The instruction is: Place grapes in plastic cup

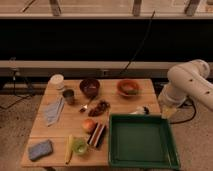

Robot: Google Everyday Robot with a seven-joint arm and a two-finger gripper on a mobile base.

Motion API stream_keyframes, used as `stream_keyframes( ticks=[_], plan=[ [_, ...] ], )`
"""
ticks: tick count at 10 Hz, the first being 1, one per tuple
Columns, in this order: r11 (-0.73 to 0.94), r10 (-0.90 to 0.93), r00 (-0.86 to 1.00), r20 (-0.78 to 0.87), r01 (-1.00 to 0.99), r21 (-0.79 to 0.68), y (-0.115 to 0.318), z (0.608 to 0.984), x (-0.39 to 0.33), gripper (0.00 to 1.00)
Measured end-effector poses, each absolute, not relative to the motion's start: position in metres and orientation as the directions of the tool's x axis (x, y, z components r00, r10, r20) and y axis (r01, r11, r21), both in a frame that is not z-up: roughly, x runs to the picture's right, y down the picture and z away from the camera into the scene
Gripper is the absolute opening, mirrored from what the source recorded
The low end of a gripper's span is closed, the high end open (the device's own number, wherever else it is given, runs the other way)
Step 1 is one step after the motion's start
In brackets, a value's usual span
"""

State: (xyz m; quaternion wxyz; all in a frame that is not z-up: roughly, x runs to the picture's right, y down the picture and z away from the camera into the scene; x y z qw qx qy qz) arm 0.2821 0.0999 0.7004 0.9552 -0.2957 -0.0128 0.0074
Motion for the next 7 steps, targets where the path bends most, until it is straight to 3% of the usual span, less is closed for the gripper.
stream_keyframes(
  ticks=[7],
  plan=[
    [0.791,0.008,0.954,0.301,0.178,-0.585,0.079,0.796,0.168,0.65]
  ],
)
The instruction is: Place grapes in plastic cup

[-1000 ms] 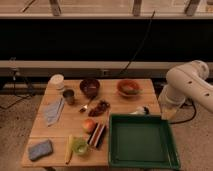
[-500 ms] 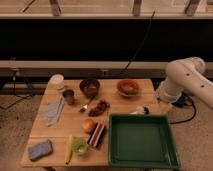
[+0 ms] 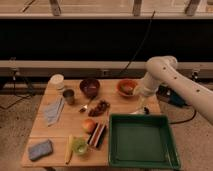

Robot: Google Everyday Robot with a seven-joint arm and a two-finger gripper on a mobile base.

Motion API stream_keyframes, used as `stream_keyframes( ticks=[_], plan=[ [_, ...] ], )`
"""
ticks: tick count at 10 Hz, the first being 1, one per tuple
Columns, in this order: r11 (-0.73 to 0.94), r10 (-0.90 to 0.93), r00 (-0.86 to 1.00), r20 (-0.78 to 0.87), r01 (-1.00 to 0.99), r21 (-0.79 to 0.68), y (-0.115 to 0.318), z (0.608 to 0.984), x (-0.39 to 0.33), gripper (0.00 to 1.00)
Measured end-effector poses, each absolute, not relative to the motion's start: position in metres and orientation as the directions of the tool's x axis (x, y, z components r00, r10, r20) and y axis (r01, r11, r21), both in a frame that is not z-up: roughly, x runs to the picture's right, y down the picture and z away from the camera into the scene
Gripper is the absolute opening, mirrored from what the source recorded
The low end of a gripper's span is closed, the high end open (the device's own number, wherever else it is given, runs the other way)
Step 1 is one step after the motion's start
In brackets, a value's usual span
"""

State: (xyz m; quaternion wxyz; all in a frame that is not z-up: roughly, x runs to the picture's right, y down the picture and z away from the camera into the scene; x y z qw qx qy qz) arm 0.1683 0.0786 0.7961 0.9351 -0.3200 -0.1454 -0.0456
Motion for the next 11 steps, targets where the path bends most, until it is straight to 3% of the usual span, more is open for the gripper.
stream_keyframes(
  ticks=[5,11],
  plan=[
    [0.794,-0.006,0.927,0.376,0.233,-0.562,0.084,0.842,0.122,0.65],
    [0.784,-0.036,0.912,0.408,0.279,-0.554,0.082,0.872,0.077,0.65]
  ],
)
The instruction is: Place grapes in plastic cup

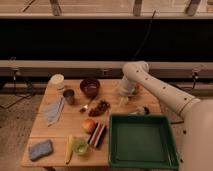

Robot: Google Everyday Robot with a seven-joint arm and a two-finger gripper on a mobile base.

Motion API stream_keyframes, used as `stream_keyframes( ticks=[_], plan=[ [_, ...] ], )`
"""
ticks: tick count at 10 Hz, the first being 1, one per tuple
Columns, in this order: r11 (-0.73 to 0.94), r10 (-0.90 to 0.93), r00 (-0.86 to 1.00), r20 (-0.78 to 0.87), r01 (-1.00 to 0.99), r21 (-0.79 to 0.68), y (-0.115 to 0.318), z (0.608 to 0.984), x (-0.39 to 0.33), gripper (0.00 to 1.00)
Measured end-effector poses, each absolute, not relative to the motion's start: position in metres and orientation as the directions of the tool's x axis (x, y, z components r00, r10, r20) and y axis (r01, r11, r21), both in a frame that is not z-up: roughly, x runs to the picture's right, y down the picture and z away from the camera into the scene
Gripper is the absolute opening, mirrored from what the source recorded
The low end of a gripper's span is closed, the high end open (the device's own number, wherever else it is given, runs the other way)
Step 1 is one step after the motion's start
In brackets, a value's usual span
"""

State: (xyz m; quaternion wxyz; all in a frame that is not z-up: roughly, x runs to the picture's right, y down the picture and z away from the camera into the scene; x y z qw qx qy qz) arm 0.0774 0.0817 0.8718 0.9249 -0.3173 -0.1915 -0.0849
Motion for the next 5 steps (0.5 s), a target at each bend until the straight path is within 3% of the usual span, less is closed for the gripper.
stream_keyframes(
  ticks=[5],
  plan=[
    [0.785,-0.030,0.907,0.421,0.282,-0.552,0.0822,0.8714,0.0735,0.65]
  ],
)
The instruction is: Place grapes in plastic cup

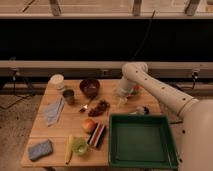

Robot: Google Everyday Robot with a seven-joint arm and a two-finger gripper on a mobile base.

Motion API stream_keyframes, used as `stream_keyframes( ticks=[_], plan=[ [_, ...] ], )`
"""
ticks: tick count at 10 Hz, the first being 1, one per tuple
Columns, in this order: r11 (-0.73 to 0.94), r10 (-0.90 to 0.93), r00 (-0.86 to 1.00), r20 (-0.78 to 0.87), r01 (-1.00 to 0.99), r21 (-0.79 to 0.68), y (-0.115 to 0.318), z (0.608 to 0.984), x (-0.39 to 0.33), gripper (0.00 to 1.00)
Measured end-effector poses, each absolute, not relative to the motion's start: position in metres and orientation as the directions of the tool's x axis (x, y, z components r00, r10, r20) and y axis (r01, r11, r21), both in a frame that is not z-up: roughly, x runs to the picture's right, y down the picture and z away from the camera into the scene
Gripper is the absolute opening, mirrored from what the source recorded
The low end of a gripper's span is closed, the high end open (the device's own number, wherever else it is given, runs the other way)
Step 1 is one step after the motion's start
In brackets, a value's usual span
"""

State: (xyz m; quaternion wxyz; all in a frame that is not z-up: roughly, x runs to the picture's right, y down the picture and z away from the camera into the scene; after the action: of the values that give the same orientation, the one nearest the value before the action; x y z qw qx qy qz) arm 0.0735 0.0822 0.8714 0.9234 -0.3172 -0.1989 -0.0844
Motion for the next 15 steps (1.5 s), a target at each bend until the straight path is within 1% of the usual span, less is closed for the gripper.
stream_keyframes(
  ticks=[2,7,15],
  plan=[
    [0.779,-0.040,0.907,0.420,0.291,-0.555,0.083,0.872,0.076,0.65],
    [0.739,-0.086,0.889,0.450,0.360,-0.570,0.103,0.906,0.053,0.65],
    [0.753,-0.073,0.874,0.480,0.364,-0.548,0.092,0.932,0.023,0.65]
  ],
)
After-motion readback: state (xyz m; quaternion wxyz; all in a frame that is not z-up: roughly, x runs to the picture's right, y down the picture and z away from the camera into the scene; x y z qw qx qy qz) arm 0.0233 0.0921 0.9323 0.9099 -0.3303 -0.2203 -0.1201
